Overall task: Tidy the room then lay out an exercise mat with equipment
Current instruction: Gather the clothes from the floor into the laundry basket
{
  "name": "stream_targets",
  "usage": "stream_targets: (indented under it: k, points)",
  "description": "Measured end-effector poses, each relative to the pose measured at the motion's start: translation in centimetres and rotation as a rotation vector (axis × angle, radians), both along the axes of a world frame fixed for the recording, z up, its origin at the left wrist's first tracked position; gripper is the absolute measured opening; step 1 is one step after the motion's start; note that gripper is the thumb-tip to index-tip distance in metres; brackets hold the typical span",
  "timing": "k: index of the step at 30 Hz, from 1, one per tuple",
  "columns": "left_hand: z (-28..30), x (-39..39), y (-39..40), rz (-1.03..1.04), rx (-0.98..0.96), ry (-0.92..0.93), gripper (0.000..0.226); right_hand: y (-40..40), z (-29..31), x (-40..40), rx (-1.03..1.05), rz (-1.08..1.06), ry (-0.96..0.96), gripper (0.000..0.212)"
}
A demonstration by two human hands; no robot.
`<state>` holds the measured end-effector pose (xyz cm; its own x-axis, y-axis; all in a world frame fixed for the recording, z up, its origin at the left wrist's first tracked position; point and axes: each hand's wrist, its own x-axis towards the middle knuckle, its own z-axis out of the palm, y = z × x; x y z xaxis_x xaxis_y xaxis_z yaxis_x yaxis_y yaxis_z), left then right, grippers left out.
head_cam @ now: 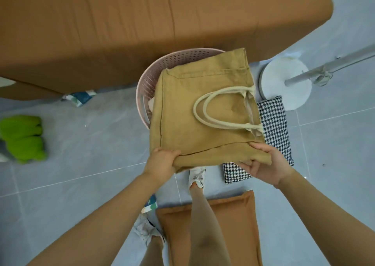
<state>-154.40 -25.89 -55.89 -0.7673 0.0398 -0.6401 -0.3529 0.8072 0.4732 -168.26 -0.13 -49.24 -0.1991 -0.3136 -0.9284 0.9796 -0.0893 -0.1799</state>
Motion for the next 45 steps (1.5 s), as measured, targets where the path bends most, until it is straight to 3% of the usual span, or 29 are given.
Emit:
stream_targets:
  k: [2, 5, 8, 11, 13, 15, 17, 18, 20, 22, 24, 25, 28, 29, 36, 45]
  points:
    - [1.3, -2.3, -1.2, 0.132, 0.189, -0.156, 0.042, -1.0, 0.3, -1.7, 0.019, -0.093, 0.018, 0.021]
    - [2.2, -5.7, -2.9, 0.165, 0.376, -0.459, 0.023, -3.5, -0.3, -5.1, 0.083, -0.123, 0.036, 0.028]
    - [2.0, -10.1, -5.8, 0.211, 0.288, -0.559, 0.034, -6.9, -2.2, -9.0, 0.182, -0.049, 0.052, 0.036]
    - [2.3, -14.8, -8.9, 0.254, -0.055, -0.227, 0.043, -9.7, -4.9, -13.0, 0.243, -0.061, 0.039, 0.039]
    - [4.3, -16.7, -9.2, 0.343, -0.325, 0.181, 0.035, -11.0, -6.8, -15.0, 0.278, -0.114, 0.019, 0.043]
    - [5.5, -17.6, -7.6, 0.416, -0.352, 0.628, 0.024, -11.8, -9.1, -16.3, 0.316, -0.137, 0.010, 0.044]
    - [5.3, -17.2, -4.6, 0.204, -0.271, 0.813, 0.023, -12.2, -11.3, -17.1, 0.317, -0.117, 0.022, 0.042]
    - [4.1, -16.5, -3.2, 0.020, -0.282, 0.768, 0.027, -12.3, -12.2, -17.3, 0.312, -0.086, 0.034, 0.042]
    - [0.8, -15.0, -1.9, -0.256, -0.383, 0.482, 0.053, -12.7, -13.3, -17.4, 0.302, 0.018, 0.071, 0.048]
    - [-2.4, -14.8, -2.3, -0.274, -0.422, 0.215, 0.075, -13.0, -14.0, -17.1, 0.311, 0.163, 0.141, 0.057]
    - [-5.0, -15.7, -2.8, -0.106, -0.335, 0.051, 0.085, -13.2, -14.6, -16.2, 0.402, 0.335, 0.295, 0.065]
    - [-6.1, -16.2, -2.9, -0.029, -0.282, -0.017, 0.088, -13.1, -14.9, -15.6, 0.485, 0.487, 0.435, 0.068]
    - [-8.3, -17.4, -2.9, 0.060, -0.252, -0.131, 0.095, -11.8, -15.6, -13.2, 0.696, 1.304, 1.038, 0.081]
    - [-8.8, -17.8, -3.0, 0.072, -0.252, -0.166, 0.099, -11.3, -16.0, -12.9, 0.719, 1.501, 1.134, 0.091]
    - [-12.6, -17.0, -3.4, 0.044, -0.096, -0.482, 0.137, -10.3, -19.7, -13.8, 0.522, 1.865, 0.856, 0.135]
    - [-19.5, -15.8, -2.1, 0.043, -0.185, -0.441, 0.154, -11.0, -26.1, -12.2, 0.681, 1.914, 0.868, 0.135]
